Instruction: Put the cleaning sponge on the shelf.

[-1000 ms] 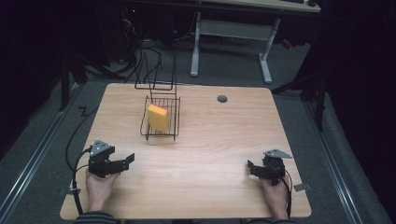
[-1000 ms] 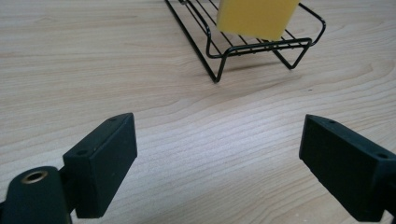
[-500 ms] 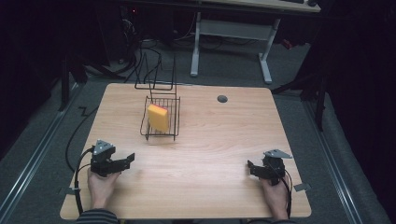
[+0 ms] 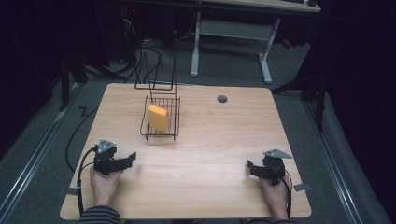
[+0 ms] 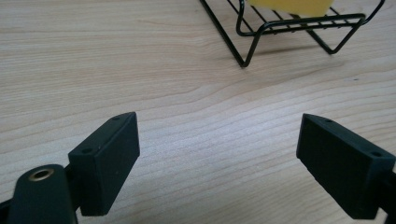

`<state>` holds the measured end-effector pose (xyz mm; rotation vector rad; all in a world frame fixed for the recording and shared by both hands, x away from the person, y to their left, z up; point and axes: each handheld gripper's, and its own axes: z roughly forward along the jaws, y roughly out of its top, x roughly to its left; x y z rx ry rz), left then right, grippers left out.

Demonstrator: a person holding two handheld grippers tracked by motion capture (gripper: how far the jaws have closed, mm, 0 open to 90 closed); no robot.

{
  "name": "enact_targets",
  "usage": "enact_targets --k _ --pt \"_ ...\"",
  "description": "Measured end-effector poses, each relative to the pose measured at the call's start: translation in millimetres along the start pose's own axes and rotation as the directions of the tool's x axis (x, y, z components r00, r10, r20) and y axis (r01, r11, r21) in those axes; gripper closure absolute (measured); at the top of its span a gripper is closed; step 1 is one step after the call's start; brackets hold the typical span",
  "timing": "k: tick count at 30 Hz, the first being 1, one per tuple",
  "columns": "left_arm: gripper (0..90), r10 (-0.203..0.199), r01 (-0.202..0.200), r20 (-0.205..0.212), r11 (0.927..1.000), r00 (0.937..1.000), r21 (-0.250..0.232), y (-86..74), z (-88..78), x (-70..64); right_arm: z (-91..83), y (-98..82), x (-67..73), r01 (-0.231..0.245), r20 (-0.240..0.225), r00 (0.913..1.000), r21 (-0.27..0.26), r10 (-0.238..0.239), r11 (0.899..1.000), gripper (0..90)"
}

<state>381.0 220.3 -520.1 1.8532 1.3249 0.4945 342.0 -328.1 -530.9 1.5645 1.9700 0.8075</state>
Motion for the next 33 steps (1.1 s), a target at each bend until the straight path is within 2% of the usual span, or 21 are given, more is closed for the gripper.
enact_targets --k 3,10,16,22,29,33 --pt "12.3 -0.008 0.008 0.006 0.9999 0.9999 0.007 0.1 2.6 0.4 0.0 0.0 0.1 -0.001 0.0 1.0 0.0 0.001 1.0 19.5" --pt "11.2 0.018 -0.017 -0.032 0.9994 0.9993 0.029 -0.9 7.6 -0.6 0.0 0.0 0.1 -0.001 0.0 1.0 0.0 0.001 1.0 19.5" --pt "10.3 0.032 -0.03 -0.033 0.9977 0.9989 0.061 -2.3 13.2 -3.2 0.0 0.0 0.1 -0.001 -0.001 1.0 0.0 0.001 1.0 19.5" --pt "9.1 0.052 -0.047 -0.05 0.9943 0.9974 0.096 -6.4 20.1 -6.0 0.0 0.0 0.1 0.002 -0.001 1.0 0.0 -0.002 1.0 19.4" --pt "9.4 0.087 -0.079 -0.077 0.9911 0.9932 0.108 -7.6 21.3 -11.4 -0.2 -0.2 0.3 0.003 -0.003 1.0 0.0 -0.003 1.0 19.4" --pt "11.5 0.083 -0.074 -0.088 0.9921 0.9927 0.101 -8.8 19.8 -12.8 -0.2 -0.2 0.3 0.002 -0.003 1.0 0.0 -0.002 1.0 19.4"
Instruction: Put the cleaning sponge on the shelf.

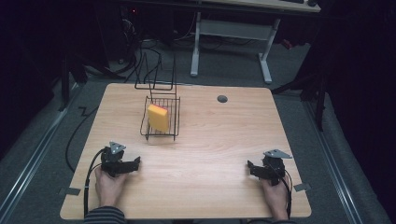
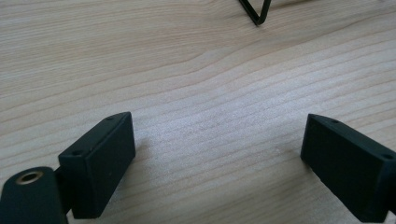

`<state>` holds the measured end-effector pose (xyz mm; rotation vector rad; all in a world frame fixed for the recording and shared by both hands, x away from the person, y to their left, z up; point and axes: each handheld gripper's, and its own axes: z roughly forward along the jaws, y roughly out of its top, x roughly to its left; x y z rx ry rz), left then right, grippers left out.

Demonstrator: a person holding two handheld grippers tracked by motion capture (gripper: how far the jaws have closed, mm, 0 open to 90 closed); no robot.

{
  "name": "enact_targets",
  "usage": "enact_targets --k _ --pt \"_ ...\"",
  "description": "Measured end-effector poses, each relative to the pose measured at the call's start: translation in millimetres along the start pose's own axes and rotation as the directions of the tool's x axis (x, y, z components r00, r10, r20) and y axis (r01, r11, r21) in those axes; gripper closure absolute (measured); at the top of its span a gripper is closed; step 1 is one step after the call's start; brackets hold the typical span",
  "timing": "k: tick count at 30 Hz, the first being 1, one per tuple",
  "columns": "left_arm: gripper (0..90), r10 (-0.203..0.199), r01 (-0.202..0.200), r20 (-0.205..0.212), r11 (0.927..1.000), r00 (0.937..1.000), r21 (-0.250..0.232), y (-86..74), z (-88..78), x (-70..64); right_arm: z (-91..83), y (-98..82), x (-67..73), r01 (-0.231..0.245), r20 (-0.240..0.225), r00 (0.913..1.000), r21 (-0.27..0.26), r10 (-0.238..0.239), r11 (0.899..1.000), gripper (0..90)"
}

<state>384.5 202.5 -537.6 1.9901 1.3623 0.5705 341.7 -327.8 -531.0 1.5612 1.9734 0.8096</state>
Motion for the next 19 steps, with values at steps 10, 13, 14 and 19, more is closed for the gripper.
enact_targets --k 10,13,14,19 --pt "15.7 -0.013 0.013 -0.004 0.9999 0.9999 -0.011 -1.7 -1.9 -0.8 0.0 0.0 0.0 0.0 0.0 1.0 0.0 0.0 1.0 19.4" --pt "15.7 -0.013 0.013 -0.004 0.9999 0.9999 -0.011 -1.7 -1.9 -0.8 0.0 0.0 -0.1 0.0 0.0 1.0 0.0 0.0 1.0 19.4" --pt "15.7 -0.013 0.013 -0.004 0.9999 0.9999 -0.011 -1.7 -1.9 -0.8 0.0 0.0 -0.1 -0.001 0.0 1.0 0.0 0.001 1.0 19.4" --pt "15.8 -0.014 0.014 -0.006 0.9998 0.9999 -0.01 -1.8 -1.9 -0.9 0.0 0.0 -0.1 -0.005 0.001 1.0 0.001 0.005 1.0 19.3"
